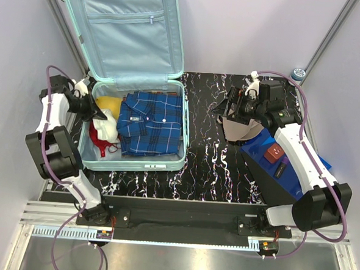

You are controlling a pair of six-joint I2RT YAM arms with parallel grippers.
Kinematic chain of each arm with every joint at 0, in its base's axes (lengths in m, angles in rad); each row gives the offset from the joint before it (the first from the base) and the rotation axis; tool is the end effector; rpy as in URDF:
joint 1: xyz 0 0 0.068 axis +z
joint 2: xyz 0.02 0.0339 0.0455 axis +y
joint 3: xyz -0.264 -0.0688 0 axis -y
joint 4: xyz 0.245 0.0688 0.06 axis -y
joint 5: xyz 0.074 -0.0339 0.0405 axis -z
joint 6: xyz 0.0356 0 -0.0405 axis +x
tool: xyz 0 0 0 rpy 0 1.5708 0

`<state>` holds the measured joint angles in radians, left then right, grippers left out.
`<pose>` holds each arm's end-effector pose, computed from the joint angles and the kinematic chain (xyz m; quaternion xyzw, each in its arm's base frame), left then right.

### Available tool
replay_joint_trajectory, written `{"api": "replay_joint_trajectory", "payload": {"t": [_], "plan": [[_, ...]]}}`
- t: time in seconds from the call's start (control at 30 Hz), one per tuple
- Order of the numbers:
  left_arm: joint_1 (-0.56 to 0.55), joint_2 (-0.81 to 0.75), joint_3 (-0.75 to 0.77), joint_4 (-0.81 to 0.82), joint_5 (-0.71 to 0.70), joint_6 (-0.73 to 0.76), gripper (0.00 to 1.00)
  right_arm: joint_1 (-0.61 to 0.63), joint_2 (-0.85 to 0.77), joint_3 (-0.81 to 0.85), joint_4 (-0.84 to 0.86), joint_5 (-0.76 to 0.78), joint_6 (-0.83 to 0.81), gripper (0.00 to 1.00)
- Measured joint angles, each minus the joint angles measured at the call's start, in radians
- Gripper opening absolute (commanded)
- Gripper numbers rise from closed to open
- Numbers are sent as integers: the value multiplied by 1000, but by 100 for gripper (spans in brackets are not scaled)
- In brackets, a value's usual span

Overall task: Pack the luggage
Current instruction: Place the clothes in the luggage.

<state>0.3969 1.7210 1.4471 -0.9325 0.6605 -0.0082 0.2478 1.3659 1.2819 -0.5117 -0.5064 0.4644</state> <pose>0.3294 0.1144 0.2706 -0.1296 0.9231 -0.2798 0.2298 0.2890 0.0909 0.3522 -0.0242 0.8630 0.3655 0.3479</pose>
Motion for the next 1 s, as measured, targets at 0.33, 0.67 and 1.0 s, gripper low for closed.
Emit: {"api": "replay_joint_trajectory", "payload": {"t": [0.33,0.67,1.0], "plan": [[-52,39,0,92,-58,2,0,0,0,-5,22,0,4,100],[-69,60,-19,109,132,98,0,0,23,-16,22,-3,15,100],[-69,32,-56,83,321,188,0,0,24,-16,30,-12,34,100]]}}
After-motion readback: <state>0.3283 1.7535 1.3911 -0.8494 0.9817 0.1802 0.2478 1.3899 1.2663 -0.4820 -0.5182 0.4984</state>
